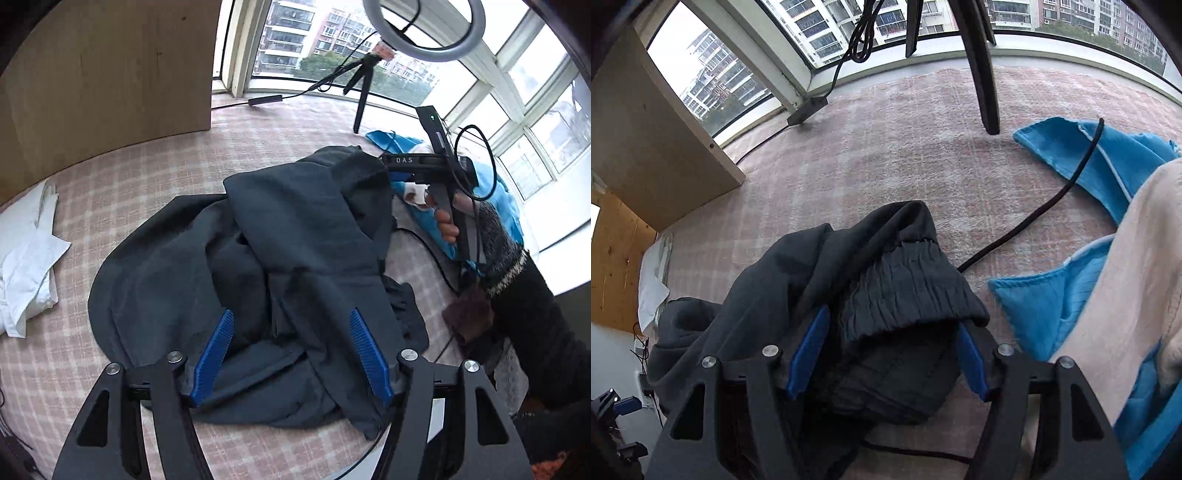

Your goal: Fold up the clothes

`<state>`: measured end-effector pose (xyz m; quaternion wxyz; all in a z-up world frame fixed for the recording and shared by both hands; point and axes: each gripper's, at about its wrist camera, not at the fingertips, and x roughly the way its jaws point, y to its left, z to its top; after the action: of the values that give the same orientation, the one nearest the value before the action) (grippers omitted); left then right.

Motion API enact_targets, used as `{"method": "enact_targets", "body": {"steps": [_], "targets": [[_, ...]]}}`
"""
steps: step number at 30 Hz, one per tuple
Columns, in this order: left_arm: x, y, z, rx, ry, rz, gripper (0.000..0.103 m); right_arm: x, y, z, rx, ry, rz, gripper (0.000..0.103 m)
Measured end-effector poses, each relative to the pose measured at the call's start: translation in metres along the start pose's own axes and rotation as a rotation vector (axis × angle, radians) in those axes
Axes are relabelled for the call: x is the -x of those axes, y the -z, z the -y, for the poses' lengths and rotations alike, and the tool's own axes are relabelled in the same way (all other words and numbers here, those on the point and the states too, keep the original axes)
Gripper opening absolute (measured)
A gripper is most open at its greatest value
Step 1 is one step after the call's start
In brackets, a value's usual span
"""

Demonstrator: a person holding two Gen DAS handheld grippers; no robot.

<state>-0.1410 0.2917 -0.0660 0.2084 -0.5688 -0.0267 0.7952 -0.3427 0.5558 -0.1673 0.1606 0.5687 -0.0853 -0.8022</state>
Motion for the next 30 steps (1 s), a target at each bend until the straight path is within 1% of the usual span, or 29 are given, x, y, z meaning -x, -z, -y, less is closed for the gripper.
{"method": "enact_targets", "body": {"steps": [1, 2, 3, 4, 5, 6, 7, 8, 10, 11, 15, 17, 19, 20, 21, 22, 23, 25, 26, 28, 29, 30], "targets": [[-0.02, -0.008, -0.001, 0.0, -0.019, -0.013, 0.069, -0.007, 0.0, -0.006, 0.01, 0.002, 0.0, 0.067], [-0.04, -0.015, -0.002, 0.007, -0.045, -0.036, 0.069, -0.006, 0.001, -0.011, 0.025, -0.021, 0.02, 0.066], [-0.059, -0.022, -0.002, 0.024, -0.042, -0.058, 0.069, -0.004, 0.003, -0.016, 0.04, -0.047, 0.04, 0.049], [-0.076, -0.026, -0.003, 0.039, -0.01, -0.079, 0.062, 0.0, 0.005, -0.019, 0.041, -0.117, 0.044, 0.027], [-0.089, -0.027, -0.003, 0.057, 0.038, -0.107, 0.028, 0.006, 0.008, -0.018, 0.029, -0.179, 0.047, 0.006], [-0.099, -0.027, -0.004, 0.078, 0.089, -0.138, 0.007, 0.021, 0.01, -0.017, 0.023, -0.202, 0.086, 0.006], [-0.099, -0.026, -0.003, 0.085, 0.109, -0.142, 0.004, 0.037, 0.012, -0.015, 0.018, -0.225, 0.125, 0.006], [-0.089, -0.022, -0.002, 0.073, 0.106, -0.112, 0.004, 0.06, 0.014, -0.011, 0.022, -0.228, 0.179, 0.005], [-0.053, -0.012, -0.003, 0.022, 0.088, -0.032, 0.004, 0.107, 0.017, -0.001, 0.017, -0.243, 0.277, 0.005], [-0.032, -0.002, -0.014, 0.036, 0.063, -0.004, 0.004, 0.131, 0.018, 0.006, 0.011, -0.261, 0.313, 0.005], [0.054, 0.05, -0.068, 0.143, -0.055, 0.094, 0.004, 0.216, 0.031, 0.022, 0.045, -0.201, 0.463, 0.005], [0.097, 0.075, -0.095, 0.197, -0.115, 0.143, 0.004, 0.243, 0.04, 0.029, 0.042, -0.196, 0.499, 0.005], [0.14, 0.101, -0.123, 0.25, -0.174, 0.192, 0.004, 0.256, 0.051, 0.035, 0.024, -0.256, 0.486, 0.005], [0.162, 0.114, -0.136, 0.277, -0.204, 0.217, 0.004, 0.258, 0.059, 0.035, 0.023, -0.251, 0.48, 0.005], [0.17, 0.129, -0.15, 0.308, -0.242, 0.205, 0.004, 0.256, 0.069, 0.033, 0.036, -0.217, 0.466, 0.005], [0.172, 0.146, -0.165, 0.34, -0.283, 0.18, 0.004, 0.247, 0.081, 0.031, 0.061, -0.185, 0.421, 0.005], [0.169, 0.162, -0.174, 0.364, -0.299, 0.143, 0.004, 0.239, 0.093, 0.03, 0.084, -0.154, 0.373, 0.005], [0.156, 0.193, -0.187, 0.407, -0.313, 0.062, 0.006, 0.207, 0.123, 0.037, 0.067, -0.127, 0.227, 0.006], [0.15, 0.209, -0.194, 0.428, -0.32, 0.021, 0.006, 0.197, 0.135, 0.041, 0.059, -0.108, 0.176, 0.006], [0.137, 0.221, -0.194, 0.451, -0.296, -0.005, 0.006, 0.176, 0.16, 0.049, 0.041, -0.069, 0.074, 0.007], [0.133, 0.22, -0.192, 0.451, -0.282, -0.005, 0.007, 0.166, 0.172, 0.053, 0.033, -0.049, 0.023, 0.011], [0.131, 0.217, -0.188, 0.446, -0.269, -0.003, 0.008, 0.156, 0.185, 0.058, 0.024, -0.029, -0.028, 0.012]]}}
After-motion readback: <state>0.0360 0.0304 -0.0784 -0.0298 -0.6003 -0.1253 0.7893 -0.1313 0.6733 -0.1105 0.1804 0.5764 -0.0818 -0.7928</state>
